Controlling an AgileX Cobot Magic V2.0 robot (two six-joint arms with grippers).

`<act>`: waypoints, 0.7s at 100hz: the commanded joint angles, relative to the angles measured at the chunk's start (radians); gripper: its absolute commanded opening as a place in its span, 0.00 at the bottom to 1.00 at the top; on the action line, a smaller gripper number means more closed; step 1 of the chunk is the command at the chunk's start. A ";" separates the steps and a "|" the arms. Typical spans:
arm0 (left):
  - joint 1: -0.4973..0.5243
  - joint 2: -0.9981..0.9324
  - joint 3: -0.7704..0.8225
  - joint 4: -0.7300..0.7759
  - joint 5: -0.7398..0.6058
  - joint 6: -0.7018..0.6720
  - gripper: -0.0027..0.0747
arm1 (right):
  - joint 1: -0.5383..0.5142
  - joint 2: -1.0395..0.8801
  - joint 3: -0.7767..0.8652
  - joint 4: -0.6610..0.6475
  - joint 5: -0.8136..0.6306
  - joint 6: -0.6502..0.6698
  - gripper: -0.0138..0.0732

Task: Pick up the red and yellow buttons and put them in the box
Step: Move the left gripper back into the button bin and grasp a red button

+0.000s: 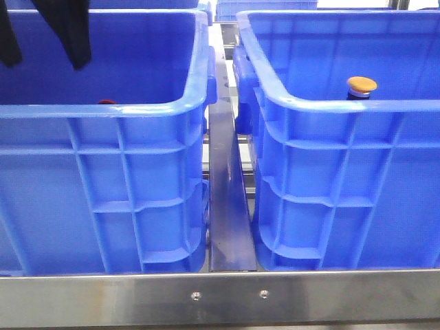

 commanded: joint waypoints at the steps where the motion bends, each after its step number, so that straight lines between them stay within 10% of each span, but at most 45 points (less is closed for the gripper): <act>1: 0.019 0.009 -0.053 -0.039 -0.023 0.012 0.74 | 0.000 -0.006 -0.027 0.009 -0.032 -0.008 0.82; 70: 0.050 0.216 -0.109 -0.107 -0.150 0.052 0.69 | 0.000 -0.006 -0.027 0.009 -0.031 -0.008 0.82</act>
